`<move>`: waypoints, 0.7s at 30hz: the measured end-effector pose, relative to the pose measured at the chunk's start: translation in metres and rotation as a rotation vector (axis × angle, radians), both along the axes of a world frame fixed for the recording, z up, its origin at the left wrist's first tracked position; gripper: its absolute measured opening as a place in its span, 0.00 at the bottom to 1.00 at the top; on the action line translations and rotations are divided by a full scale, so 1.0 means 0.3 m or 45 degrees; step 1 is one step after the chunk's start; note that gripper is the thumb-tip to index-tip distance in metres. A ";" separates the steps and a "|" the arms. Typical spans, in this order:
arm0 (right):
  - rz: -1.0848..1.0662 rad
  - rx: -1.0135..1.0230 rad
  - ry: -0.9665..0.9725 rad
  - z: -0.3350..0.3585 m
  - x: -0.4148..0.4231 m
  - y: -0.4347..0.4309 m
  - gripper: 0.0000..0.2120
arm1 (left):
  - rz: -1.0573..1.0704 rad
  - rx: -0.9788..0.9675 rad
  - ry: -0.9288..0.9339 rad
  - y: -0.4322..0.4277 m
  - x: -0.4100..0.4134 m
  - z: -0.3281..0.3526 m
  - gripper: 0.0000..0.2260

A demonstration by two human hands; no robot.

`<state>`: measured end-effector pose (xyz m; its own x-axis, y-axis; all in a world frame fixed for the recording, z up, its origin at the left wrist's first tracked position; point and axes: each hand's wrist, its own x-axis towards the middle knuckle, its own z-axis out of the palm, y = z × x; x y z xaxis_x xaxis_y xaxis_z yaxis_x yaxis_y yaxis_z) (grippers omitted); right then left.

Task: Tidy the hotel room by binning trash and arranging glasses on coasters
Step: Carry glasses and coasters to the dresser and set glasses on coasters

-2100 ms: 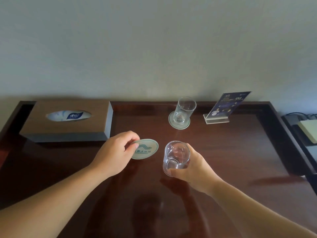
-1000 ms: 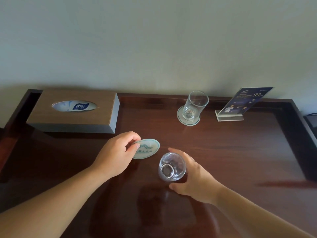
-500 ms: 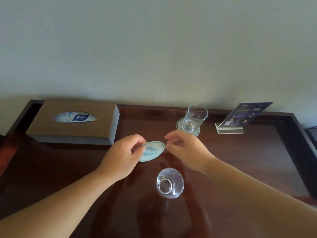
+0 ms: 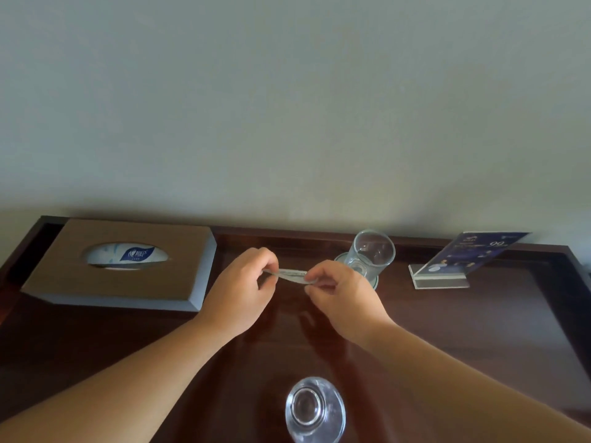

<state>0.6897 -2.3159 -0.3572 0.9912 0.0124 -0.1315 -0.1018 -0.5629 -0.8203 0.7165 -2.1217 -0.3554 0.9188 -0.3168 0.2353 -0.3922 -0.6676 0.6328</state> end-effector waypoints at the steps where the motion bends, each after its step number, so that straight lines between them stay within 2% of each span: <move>1: -0.004 0.006 -0.001 -0.011 0.002 -0.001 0.08 | -0.007 0.021 -0.023 -0.006 0.012 -0.010 0.08; 4: 0.019 -0.091 0.006 -0.043 -0.001 -0.002 0.09 | -0.046 0.118 -0.036 -0.010 0.024 -0.049 0.09; 8: 0.192 -0.278 -0.026 -0.086 -0.023 0.007 0.06 | -0.095 0.286 0.004 0.009 -0.003 -0.110 0.10; 14: 0.155 -0.306 -0.009 -0.090 -0.033 0.011 0.10 | -0.094 0.345 0.059 0.027 -0.007 -0.143 0.11; 17: 0.090 -0.351 0.055 -0.095 -0.032 0.009 0.13 | -0.090 0.376 0.047 0.020 0.004 -0.142 0.16; 21: 0.078 -0.399 0.079 -0.104 -0.038 0.010 0.16 | -0.222 0.474 0.106 0.000 0.042 -0.137 0.29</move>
